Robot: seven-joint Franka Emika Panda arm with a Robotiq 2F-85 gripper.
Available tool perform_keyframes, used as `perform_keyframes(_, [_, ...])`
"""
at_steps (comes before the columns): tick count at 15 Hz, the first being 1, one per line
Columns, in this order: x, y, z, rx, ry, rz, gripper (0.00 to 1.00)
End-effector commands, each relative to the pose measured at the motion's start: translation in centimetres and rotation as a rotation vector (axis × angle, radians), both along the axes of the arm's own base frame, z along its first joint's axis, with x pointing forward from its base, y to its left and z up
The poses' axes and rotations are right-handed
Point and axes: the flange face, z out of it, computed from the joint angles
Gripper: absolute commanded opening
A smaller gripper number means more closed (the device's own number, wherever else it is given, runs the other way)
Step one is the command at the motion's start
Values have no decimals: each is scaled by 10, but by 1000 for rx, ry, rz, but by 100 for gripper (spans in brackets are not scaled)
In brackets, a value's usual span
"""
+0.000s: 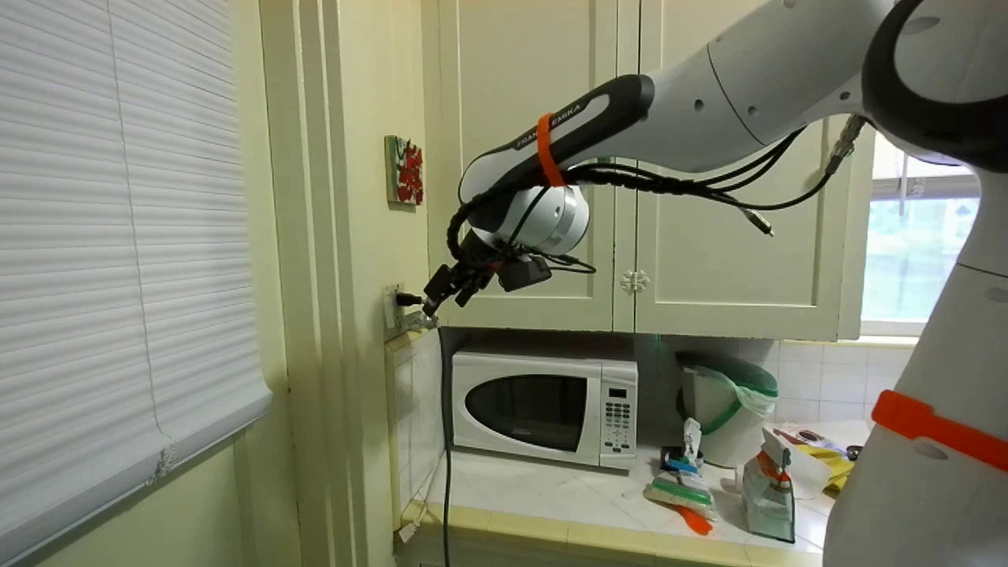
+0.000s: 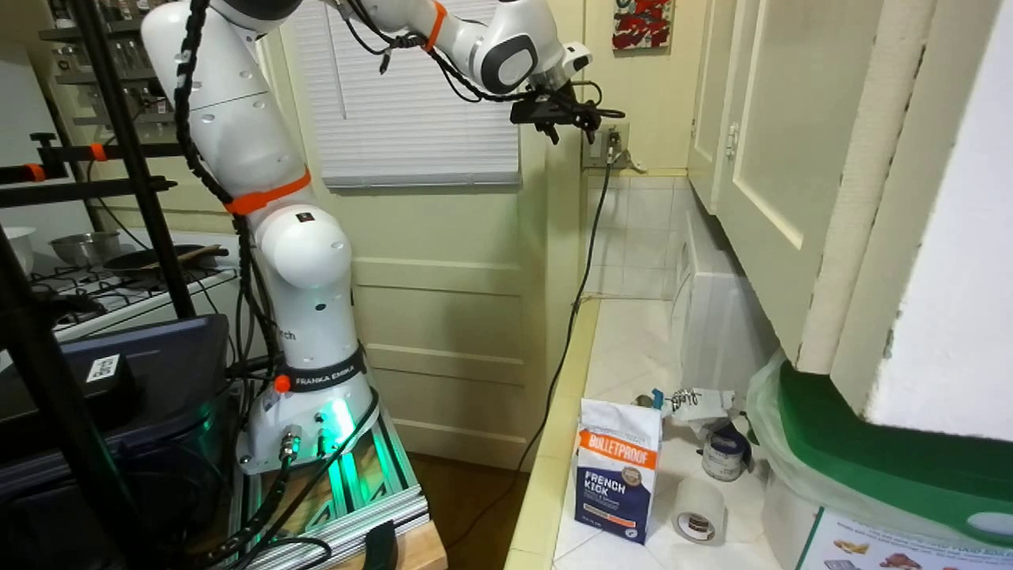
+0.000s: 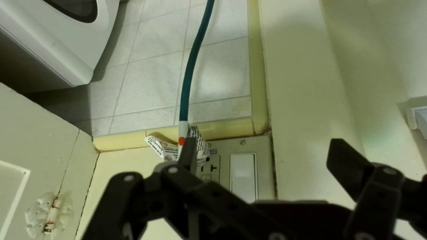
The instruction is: Flip the switch on the wall
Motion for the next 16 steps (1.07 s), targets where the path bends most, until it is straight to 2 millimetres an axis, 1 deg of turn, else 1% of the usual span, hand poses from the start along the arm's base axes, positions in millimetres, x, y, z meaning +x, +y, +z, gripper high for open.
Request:
perform_keyframes(1, [-22, 0, -2, -2, 63, -32, 100])
perform_keyframes(6, [-37, 3, 0, 25, 113, -47, 100])
perform_keyframes(8, [-40, 3, 2, 36, 130, -49, 100])
perform_keyframes(14, [-41, -1, 4, 50, 164, -70, 100])
perform_keyframes(16, [-38, -4, 4, 32, 138, -61, 100])
